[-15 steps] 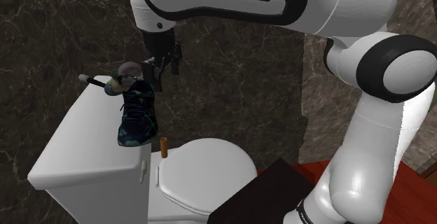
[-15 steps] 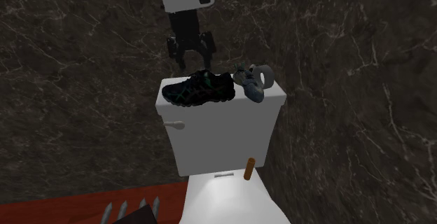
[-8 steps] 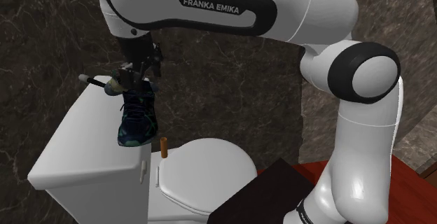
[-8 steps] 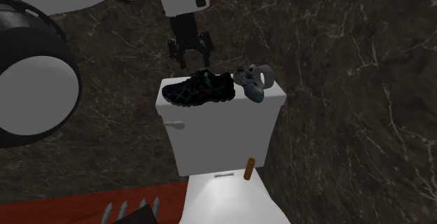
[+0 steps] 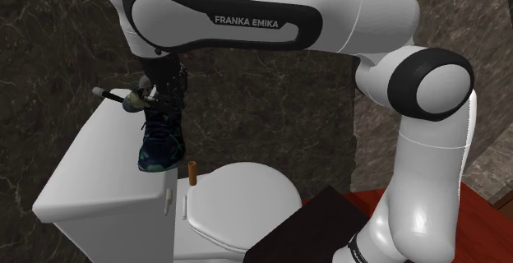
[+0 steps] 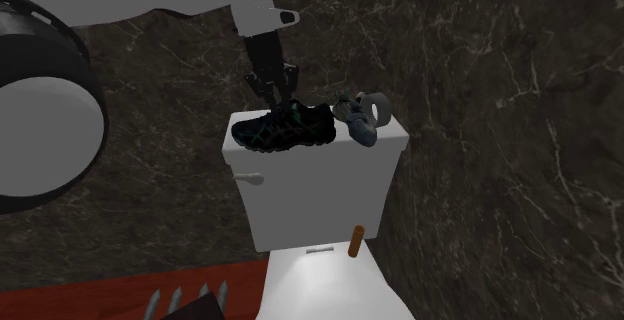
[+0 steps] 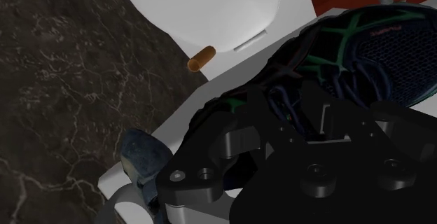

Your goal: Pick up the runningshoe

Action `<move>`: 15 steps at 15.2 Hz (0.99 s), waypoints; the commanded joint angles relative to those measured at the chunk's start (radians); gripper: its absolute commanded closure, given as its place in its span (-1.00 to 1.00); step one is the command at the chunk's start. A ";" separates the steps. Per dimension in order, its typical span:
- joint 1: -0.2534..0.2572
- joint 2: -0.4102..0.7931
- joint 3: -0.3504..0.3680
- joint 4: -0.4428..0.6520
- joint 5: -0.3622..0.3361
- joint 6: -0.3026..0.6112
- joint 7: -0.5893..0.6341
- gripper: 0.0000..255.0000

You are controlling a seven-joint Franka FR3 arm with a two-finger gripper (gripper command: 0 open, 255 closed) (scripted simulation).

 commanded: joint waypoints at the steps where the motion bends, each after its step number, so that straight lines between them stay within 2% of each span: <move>1: 0.000 0.000 0.000 -0.001 0.000 0.001 0.000 1.00; 7: 0.002 0.003 0.000 0.003 -0.001 -0.001 0.001 1.00; 15: 0.037 0.040 -0.001 0.166 -0.021 -0.126 -0.026 1.00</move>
